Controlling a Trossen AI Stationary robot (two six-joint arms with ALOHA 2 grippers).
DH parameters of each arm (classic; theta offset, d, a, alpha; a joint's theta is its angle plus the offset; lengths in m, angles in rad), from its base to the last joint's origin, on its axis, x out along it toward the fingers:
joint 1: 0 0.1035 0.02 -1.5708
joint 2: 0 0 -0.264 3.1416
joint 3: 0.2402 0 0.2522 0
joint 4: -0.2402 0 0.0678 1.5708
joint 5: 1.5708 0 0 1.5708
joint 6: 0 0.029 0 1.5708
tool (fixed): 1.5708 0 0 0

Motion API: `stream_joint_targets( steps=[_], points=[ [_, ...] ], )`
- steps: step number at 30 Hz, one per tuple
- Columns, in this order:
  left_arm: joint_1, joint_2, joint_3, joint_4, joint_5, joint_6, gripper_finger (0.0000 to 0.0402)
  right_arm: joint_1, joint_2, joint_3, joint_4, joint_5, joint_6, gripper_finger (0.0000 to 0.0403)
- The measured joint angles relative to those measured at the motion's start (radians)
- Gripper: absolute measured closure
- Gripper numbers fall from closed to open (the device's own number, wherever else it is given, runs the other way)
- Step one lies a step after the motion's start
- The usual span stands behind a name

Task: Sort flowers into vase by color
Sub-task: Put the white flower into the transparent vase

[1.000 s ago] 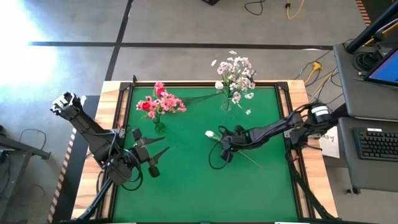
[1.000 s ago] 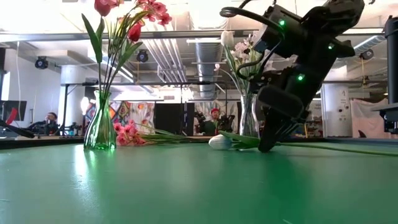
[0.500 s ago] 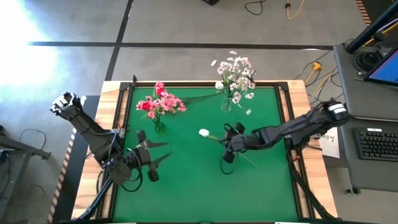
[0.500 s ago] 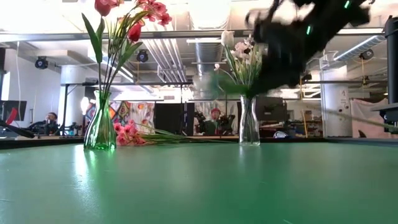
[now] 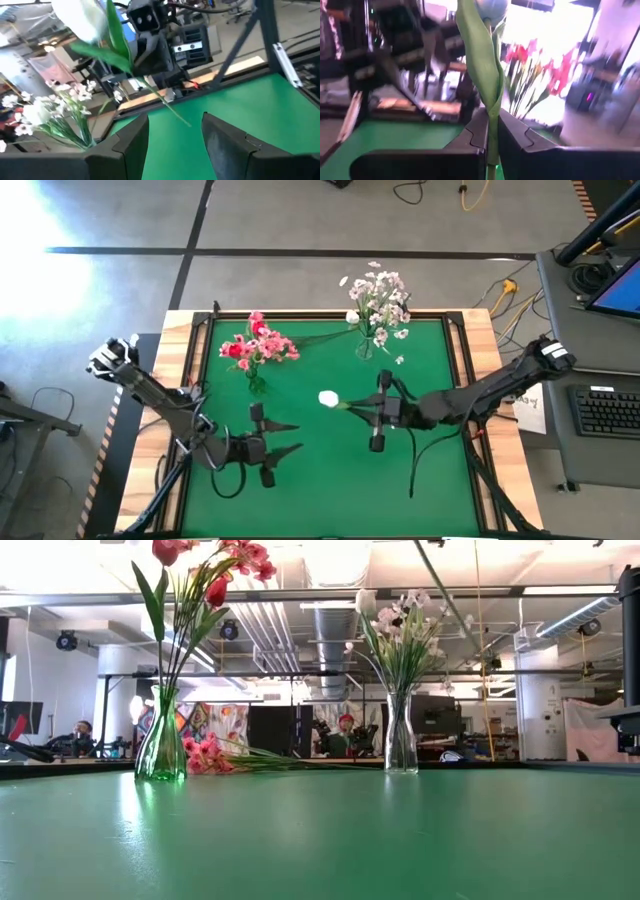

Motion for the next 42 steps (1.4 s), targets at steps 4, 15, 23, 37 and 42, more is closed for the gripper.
stream_joint_targets(
  steps=[4,15,23,37,42],
  points=[
    [0.032,0.024,0.000,0.015,0.073,0.007,0.0232,-0.020,0.007,-0.003,0.156,-0.001,-0.129,0.0385],
    [0.069,0.029,0.000,0.026,0.125,0.004,0.0232,-0.197,0.077,-0.068,0.813,0.119,-0.423,0.0385],
    [0.064,0.024,0.000,0.017,-0.062,0.005,0.0232,-0.412,0.128,-0.063,0.903,0.210,-0.427,0.0385],
    [0.046,0.010,0.000,-0.008,-0.121,0.005,0.0232,-0.583,0.125,-0.063,0.869,0.235,-0.389,0.0385],
    [0.046,0.010,0.000,-0.015,-0.140,0.008,0.0232,-0.619,0.125,-0.063,0.864,0.233,-0.318,0.0385]
  ],
)
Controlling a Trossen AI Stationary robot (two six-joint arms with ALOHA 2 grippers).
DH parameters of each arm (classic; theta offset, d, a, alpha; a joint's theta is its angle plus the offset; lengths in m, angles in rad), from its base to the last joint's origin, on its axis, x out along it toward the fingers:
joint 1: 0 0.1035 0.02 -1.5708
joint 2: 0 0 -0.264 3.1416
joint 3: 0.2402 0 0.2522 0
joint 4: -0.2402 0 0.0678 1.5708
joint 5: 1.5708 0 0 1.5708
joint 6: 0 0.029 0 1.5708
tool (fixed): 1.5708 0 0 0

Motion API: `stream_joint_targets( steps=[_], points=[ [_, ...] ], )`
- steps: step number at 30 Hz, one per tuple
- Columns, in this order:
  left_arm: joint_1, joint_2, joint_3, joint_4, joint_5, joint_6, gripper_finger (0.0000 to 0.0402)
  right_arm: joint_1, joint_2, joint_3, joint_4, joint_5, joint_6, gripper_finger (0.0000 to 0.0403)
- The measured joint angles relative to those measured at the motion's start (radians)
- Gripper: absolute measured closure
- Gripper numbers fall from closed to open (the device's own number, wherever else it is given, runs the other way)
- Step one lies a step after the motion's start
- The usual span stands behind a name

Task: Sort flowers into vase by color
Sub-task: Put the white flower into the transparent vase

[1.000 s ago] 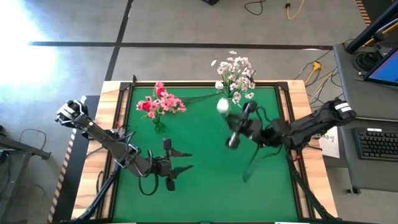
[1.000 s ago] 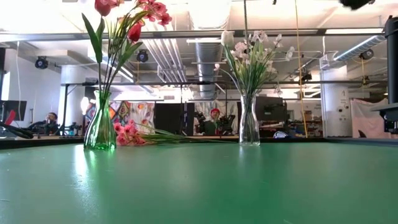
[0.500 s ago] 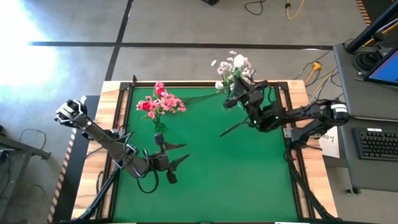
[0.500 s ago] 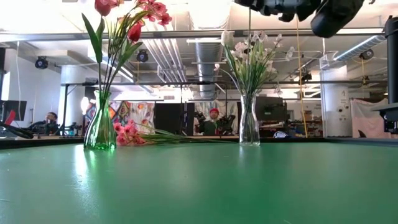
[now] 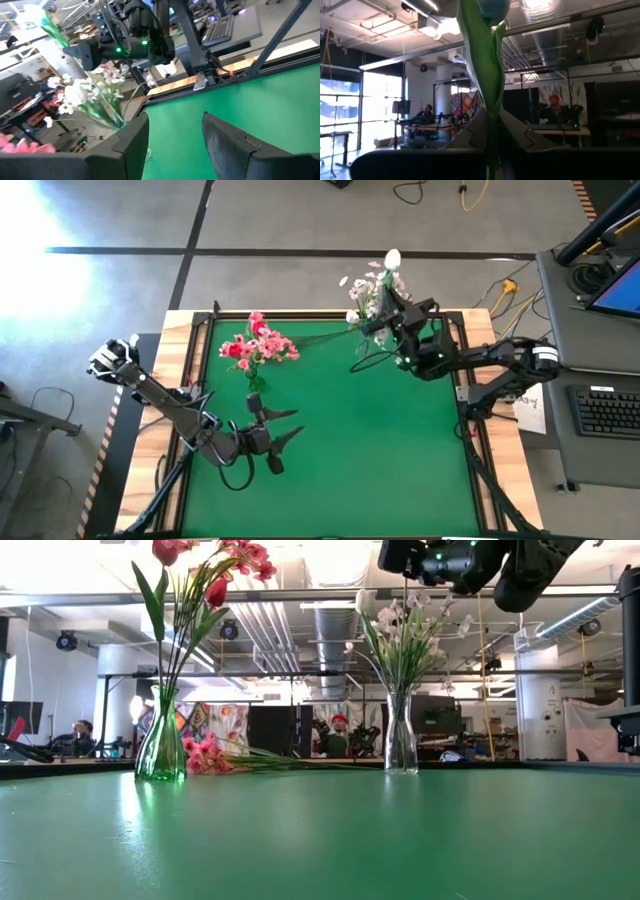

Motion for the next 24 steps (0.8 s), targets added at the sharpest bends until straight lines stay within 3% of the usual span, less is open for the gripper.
stream_joint_targets(
  steps=[4,24],
  points=[
    [0.000,-0.009,0.000,0.000,-0.041,0.000,0.0232,-0.020,0.000,0.000,-0.002,-0.010,0.024,0.0385],
    [0.000,-0.064,0.000,0.000,-0.042,0.000,0.0232,-0.124,0.064,0.000,-0.023,-0.096,0.105,0.0385]
  ],
)
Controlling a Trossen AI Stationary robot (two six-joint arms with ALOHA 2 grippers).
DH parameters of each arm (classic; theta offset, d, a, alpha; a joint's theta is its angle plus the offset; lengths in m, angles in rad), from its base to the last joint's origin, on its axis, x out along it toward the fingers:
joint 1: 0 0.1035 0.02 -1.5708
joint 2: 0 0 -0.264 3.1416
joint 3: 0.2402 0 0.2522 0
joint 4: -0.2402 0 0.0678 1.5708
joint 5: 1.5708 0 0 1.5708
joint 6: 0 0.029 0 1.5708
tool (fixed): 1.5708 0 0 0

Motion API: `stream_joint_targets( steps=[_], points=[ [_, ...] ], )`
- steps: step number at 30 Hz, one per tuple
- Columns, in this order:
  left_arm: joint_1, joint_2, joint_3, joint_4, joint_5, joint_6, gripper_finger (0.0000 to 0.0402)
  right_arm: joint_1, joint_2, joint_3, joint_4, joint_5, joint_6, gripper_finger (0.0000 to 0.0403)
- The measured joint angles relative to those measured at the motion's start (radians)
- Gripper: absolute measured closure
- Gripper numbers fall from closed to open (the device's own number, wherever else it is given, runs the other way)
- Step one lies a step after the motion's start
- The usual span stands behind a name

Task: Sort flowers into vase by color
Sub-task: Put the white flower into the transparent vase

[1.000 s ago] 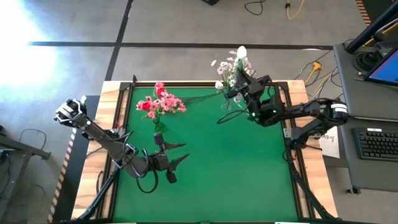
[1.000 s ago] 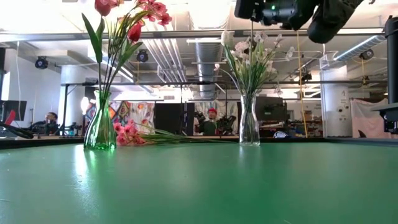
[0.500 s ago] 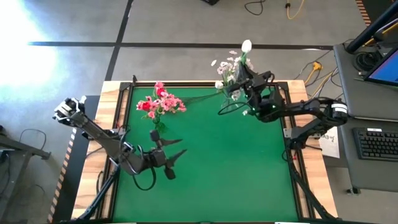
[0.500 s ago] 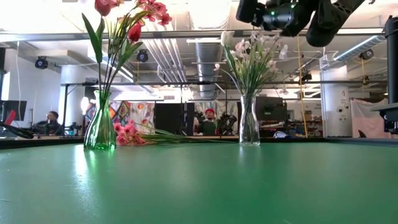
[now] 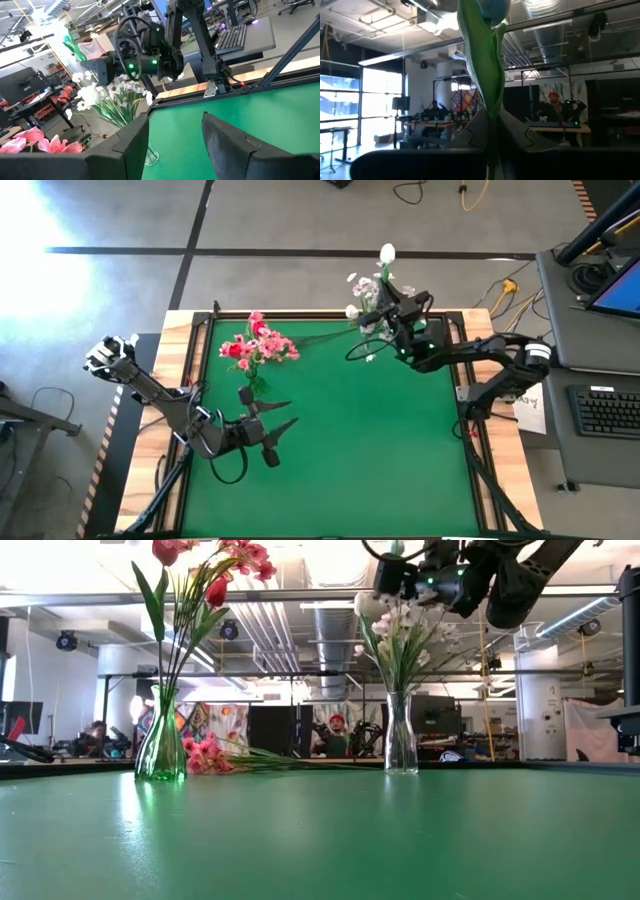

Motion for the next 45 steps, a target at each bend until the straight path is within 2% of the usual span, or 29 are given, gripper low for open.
stream_joint_targets(
  steps=[17,23,38,45],
  points=[
    [0.000,0.000,0.000,-0.023,0.000,0.000,0.0232,-0.001,0.014,0.000,0.020,-0.025,0.025,0.0385],
    [0.000,0.000,0.000,-0.023,0.000,0.000,0.0232,-0.001,0.008,0.011,0.053,-0.062,-0.061,0.0385],
    [0.000,0.000,0.000,-0.045,0.000,0.000,0.0232,0.001,0.093,0.014,0.046,-0.073,-0.074,0.0384],
    [0.000,0.000,0.000,-0.055,0.000,0.000,0.0232,0.003,0.076,0.013,-0.040,-0.054,-0.021,0.0347]
  ],
)
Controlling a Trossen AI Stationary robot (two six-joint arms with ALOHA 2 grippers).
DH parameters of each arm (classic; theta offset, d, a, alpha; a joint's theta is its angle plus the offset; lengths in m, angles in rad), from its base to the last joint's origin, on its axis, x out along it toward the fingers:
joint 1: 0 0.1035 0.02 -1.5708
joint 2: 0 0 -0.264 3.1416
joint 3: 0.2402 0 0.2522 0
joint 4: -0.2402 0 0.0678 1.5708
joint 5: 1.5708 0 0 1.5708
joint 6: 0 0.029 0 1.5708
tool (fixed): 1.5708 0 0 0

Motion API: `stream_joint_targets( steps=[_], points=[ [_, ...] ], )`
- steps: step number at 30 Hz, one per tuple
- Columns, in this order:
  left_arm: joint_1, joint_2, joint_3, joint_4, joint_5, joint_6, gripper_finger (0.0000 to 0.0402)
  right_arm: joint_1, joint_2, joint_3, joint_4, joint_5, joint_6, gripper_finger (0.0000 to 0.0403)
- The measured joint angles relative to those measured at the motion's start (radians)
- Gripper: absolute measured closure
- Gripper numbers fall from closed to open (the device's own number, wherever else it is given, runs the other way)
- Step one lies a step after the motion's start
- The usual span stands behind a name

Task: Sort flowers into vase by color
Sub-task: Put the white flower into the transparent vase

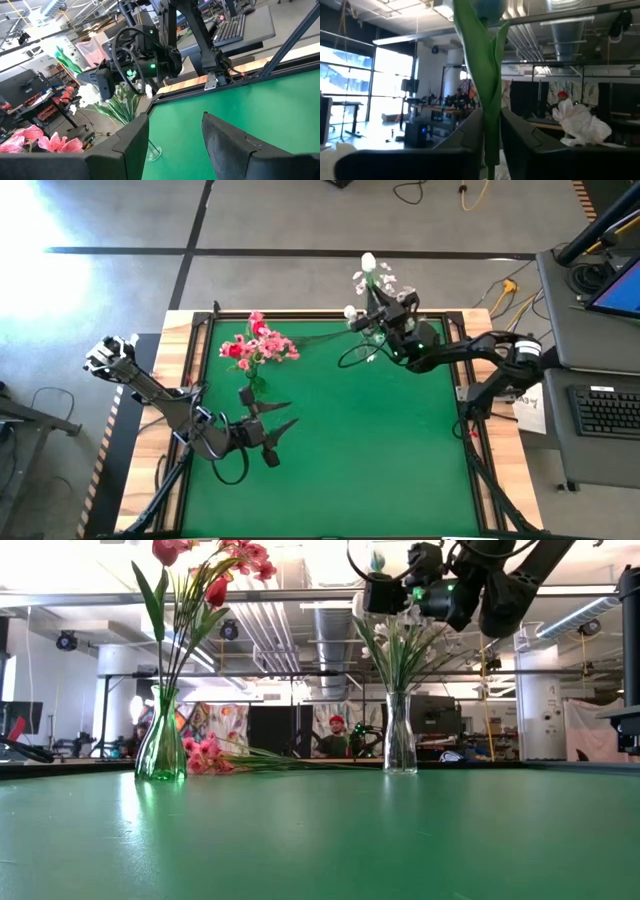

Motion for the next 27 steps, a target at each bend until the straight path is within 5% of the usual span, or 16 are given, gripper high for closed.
stream_joint_targets(
  steps=[16,27],
  points=[
    [0.000,0.000,0.000,-0.015,-0.049,-0.018,0.0232,0.122,-0.178,-0.001,-0.282,0.170,-0.059,0.0205],
    [0.000,0.000,0.000,-0.015,-0.049,-0.063,0.0232,0.180,-0.349,-0.001,-0.519,0.205,0.040,0.0148]
  ],
)
